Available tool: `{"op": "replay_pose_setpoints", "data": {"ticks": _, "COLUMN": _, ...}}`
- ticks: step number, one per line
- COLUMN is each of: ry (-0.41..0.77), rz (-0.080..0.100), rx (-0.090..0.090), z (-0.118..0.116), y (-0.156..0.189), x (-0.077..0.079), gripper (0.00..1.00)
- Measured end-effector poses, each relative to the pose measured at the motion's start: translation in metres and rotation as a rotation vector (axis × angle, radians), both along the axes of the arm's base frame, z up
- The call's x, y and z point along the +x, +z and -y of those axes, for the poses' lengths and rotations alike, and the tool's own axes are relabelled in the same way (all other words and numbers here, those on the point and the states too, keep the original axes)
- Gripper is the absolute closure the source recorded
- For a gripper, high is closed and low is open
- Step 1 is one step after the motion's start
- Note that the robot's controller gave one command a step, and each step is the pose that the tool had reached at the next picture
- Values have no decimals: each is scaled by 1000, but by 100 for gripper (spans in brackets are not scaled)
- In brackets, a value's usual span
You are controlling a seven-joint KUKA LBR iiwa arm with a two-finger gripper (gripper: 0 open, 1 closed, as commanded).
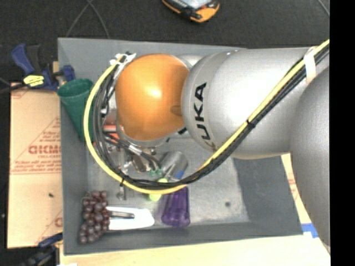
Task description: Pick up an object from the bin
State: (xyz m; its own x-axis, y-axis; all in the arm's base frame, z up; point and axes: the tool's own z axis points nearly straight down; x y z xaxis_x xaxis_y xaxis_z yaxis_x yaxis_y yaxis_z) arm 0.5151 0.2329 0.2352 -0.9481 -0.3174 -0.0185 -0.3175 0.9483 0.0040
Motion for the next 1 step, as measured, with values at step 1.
{"op": "replay_pose_setpoints", "data": {"ticks": 1, "ry": 69, "rz": -4, "rx": -5, "z": -5, "y": -77, "x": -37, "gripper": 0}}
